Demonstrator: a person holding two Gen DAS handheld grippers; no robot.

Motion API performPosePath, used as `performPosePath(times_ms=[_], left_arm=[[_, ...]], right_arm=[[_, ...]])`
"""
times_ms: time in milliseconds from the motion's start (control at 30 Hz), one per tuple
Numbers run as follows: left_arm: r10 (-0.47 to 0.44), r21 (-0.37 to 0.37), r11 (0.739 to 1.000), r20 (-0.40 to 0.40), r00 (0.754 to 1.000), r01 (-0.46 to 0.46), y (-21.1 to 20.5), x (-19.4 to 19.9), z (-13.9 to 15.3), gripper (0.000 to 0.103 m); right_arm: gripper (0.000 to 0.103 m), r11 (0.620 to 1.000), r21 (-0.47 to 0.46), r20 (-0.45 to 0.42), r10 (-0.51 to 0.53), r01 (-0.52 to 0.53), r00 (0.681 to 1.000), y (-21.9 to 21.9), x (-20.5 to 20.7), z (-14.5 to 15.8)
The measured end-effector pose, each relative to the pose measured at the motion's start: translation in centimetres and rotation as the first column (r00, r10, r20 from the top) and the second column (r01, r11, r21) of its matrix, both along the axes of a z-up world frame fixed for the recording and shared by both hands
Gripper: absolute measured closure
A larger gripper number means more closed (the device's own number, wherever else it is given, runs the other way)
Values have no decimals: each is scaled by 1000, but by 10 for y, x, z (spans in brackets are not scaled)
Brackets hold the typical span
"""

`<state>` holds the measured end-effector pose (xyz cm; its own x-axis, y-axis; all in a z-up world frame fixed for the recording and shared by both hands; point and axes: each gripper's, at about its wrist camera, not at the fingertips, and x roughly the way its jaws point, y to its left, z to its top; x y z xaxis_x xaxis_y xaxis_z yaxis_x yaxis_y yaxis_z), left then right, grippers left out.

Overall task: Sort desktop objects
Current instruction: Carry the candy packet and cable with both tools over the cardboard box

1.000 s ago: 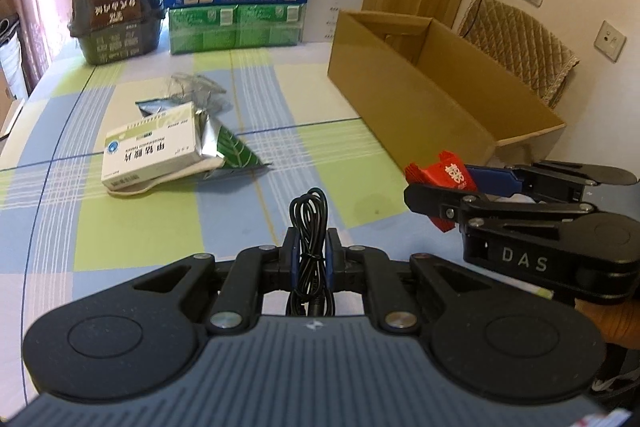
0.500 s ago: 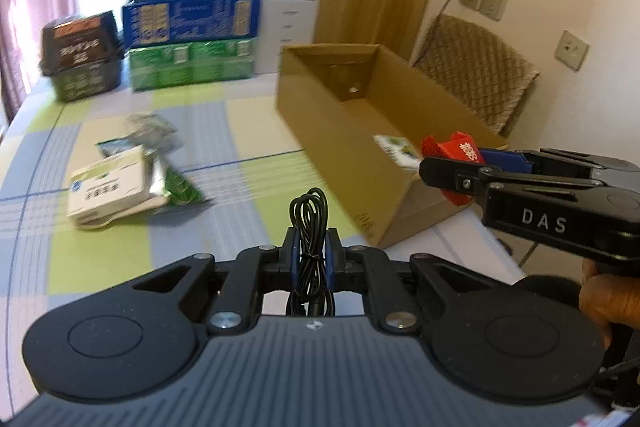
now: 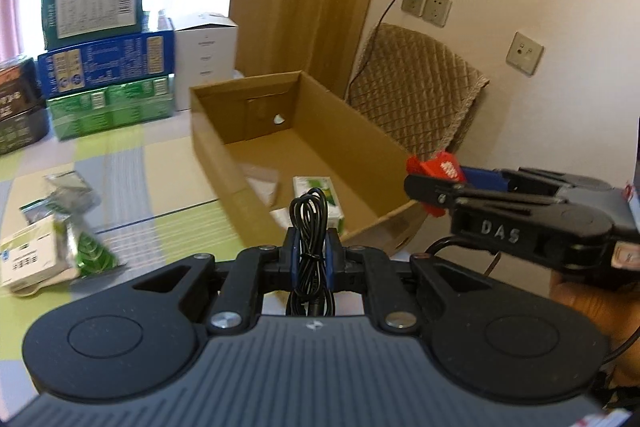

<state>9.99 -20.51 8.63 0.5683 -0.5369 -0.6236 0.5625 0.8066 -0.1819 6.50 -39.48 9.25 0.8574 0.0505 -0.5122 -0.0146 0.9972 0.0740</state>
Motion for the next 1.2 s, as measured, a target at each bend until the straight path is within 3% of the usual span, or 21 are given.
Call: performPosePath(times_ms=[433,1200], left_arm=[[-10,-14,1000,-27,1000,10,-44,27,-5,94],[39,-30,999,-68,997,-42,-66,83,-20,94]], right_arm=[[63,1000,-22,-35,-4,4,999,-27,27,-12],[63,1000,-22,-78,8,-9,997,-45,79,-30]])
